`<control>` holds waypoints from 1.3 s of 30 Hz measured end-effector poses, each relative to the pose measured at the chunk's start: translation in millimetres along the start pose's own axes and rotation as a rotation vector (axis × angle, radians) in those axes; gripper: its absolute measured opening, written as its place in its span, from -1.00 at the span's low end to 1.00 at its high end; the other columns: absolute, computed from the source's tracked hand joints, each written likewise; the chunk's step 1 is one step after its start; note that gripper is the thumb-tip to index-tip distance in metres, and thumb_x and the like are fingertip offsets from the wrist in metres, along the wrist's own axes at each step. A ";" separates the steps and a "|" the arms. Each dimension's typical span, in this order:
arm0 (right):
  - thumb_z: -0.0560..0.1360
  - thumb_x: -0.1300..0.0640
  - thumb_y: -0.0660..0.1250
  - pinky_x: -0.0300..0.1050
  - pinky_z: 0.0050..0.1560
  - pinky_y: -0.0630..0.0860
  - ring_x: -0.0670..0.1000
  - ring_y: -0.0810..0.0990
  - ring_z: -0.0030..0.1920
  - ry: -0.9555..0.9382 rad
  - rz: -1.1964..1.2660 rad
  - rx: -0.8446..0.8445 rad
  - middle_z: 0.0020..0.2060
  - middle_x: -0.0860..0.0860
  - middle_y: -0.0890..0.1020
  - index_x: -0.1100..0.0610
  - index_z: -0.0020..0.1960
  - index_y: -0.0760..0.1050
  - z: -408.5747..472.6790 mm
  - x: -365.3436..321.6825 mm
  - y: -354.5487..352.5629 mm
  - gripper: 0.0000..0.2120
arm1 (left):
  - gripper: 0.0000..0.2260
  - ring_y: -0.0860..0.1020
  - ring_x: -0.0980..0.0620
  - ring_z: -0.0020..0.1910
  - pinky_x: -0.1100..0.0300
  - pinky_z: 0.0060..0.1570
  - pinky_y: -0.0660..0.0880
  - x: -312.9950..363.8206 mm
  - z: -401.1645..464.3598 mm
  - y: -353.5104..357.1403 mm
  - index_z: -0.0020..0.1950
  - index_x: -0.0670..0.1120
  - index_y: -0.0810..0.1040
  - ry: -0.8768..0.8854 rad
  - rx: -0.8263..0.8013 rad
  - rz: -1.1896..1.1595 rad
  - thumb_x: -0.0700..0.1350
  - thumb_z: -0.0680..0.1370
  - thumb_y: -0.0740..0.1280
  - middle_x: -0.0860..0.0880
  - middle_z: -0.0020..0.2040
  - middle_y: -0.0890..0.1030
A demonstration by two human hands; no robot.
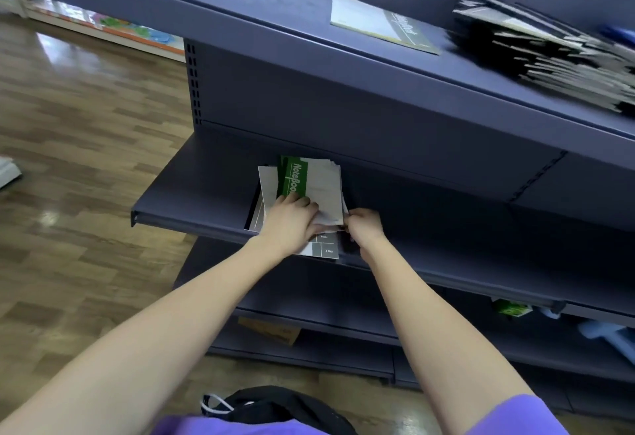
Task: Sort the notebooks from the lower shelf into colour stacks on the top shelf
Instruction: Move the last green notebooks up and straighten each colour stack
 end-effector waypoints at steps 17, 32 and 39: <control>0.64 0.31 0.06 -0.02 -0.11 0.67 0.20 0.73 -0.11 0.278 0.591 0.036 -0.06 0.25 0.71 0.37 0.21 0.50 -81.8 103.7 -81.3 -0.71 | -0.62 0.13 -0.22 0.55 -0.16 0.49 0.06 117.0 -27.2 34.8 0.38 0.08 0.40 0.171 -0.271 -0.048 0.14 0.59 0.29 -0.03 0.57 0.27; 0.58 0.25 0.35 -0.06 -0.20 0.68 0.20 0.74 -0.17 0.283 0.789 0.167 0.06 0.28 0.64 0.37 0.27 0.43 -76.5 105.3 -84.3 -0.69 | -0.48 0.16 -0.32 0.52 -0.15 0.45 0.18 108.5 -28.2 40.9 0.54 -0.02 0.33 0.095 -0.226 -0.130 -0.12 0.58 0.34 -0.19 0.56 0.25; 0.51 0.23 0.48 -0.04 0.00 0.67 0.09 0.69 -0.14 0.297 0.795 0.301 0.09 0.16 0.62 0.33 0.20 0.48 -76.1 119.5 -85.1 -0.66 | -0.45 0.04 -0.13 0.59 -0.01 0.51 -0.03 109.8 -27.4 42.2 0.60 0.10 0.17 0.160 -0.237 -0.166 -0.13 0.64 0.24 0.00 0.62 0.11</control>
Point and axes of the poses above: each hand's wrist, its own z-axis towards the middle knuckle, its own y-axis out of the palm, x = y × z, the point moved 6 cm from there along z, towards the middle knuckle
